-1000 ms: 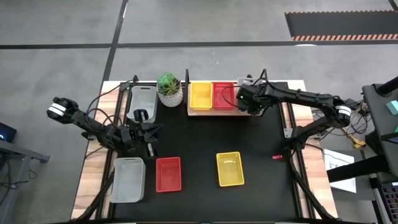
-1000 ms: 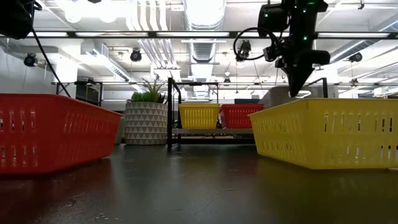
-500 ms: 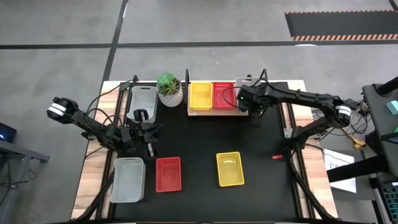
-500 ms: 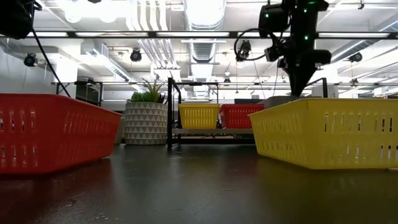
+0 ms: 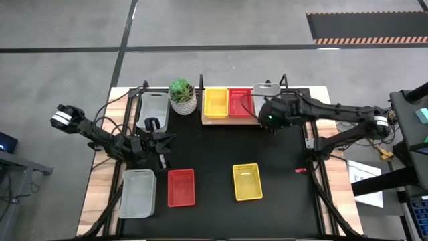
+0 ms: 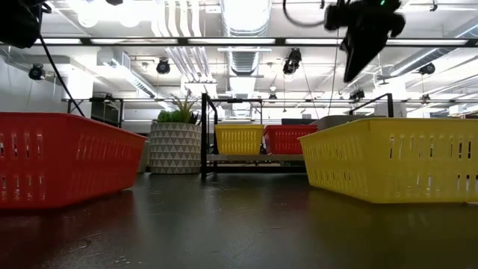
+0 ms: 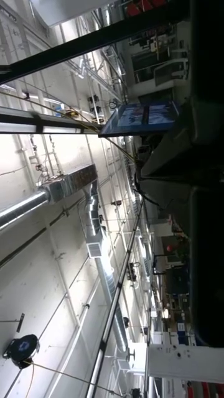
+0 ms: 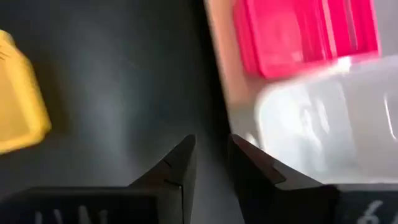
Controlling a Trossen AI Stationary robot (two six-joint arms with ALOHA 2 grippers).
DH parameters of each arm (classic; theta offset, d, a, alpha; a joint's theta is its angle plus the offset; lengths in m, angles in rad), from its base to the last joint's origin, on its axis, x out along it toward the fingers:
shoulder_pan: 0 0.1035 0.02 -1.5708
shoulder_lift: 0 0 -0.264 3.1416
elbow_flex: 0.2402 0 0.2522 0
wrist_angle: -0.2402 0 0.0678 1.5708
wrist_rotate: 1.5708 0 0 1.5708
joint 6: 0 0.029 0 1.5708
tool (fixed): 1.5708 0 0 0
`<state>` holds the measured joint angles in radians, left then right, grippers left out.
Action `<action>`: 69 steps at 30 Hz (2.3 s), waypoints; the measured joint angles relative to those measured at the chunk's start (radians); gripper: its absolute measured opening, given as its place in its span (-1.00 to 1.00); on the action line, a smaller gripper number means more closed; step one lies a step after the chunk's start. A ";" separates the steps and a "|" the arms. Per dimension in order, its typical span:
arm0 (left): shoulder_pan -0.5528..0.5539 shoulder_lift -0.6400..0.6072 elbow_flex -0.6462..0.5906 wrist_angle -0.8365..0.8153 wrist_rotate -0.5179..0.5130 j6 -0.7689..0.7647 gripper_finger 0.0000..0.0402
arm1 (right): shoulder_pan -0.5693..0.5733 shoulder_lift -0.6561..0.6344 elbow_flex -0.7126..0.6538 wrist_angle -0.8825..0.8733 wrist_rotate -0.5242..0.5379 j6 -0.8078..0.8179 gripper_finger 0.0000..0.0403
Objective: Stack baskets on shelf by color
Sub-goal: Stack the red bin on top of red bin on the shelf
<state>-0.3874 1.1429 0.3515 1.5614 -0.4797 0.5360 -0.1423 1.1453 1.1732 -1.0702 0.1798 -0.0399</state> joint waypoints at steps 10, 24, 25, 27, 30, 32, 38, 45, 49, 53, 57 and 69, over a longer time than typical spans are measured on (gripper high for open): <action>0.002 0.053 0.004 -0.002 -0.002 -0.005 -0.99 | 0.282 -0.151 -0.286 0.679 0.042 -0.014 -0.60; 0.001 0.161 0.025 -0.020 -0.004 -0.433 -0.99 | 0.396 -0.116 -0.613 1.363 -0.017 -0.156 -0.73; 0.001 0.176 0.032 -0.043 -0.003 -0.498 -0.99 | 0.401 -0.120 -0.613 1.348 -0.034 -0.158 -0.74; 0.001 0.208 0.053 -0.103 -0.004 -0.618 -0.99 | 0.418 -0.131 -0.615 1.315 -0.040 -0.162 -0.75; 0.001 0.251 0.107 -0.211 -0.004 -0.734 -0.99 | 0.445 -0.174 -0.615 1.266 -0.016 -0.162 -0.79; 0.001 0.252 0.143 -0.300 -0.004 -0.778 -0.99 | 0.462 -0.216 -0.615 1.218 0.005 -0.145 -0.81; 0.000 0.120 0.248 -0.814 -0.003 -0.952 -0.99 | 0.491 -0.314 -0.617 1.035 0.008 -0.040 -0.90; -0.012 0.064 0.420 -1.504 0.040 -1.259 -0.99 | 0.504 -0.311 -0.624 1.014 0.007 -0.011 -0.95; -0.029 0.094 0.491 -1.684 0.147 -1.378 -0.99 | 0.504 -0.293 -0.624 1.017 0.007 -0.012 -0.96; -0.054 0.164 0.573 -1.717 0.240 -1.395 -1.00 | 0.504 -0.283 -0.624 1.023 0.007 -0.012 -0.96; -0.074 0.263 0.686 -1.869 0.319 -1.396 -1.00 | 0.504 -0.280 -0.624 1.023 0.014 -0.012 -0.96; -0.092 0.504 0.856 -2.331 0.630 -1.382 -1.00 | 0.504 -0.280 -0.624 1.023 0.030 -0.012 -0.96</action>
<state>-0.4789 1.6466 1.2077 -0.7698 0.1502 -0.8463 0.3618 0.8654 0.5491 -0.0467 0.2096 -0.0517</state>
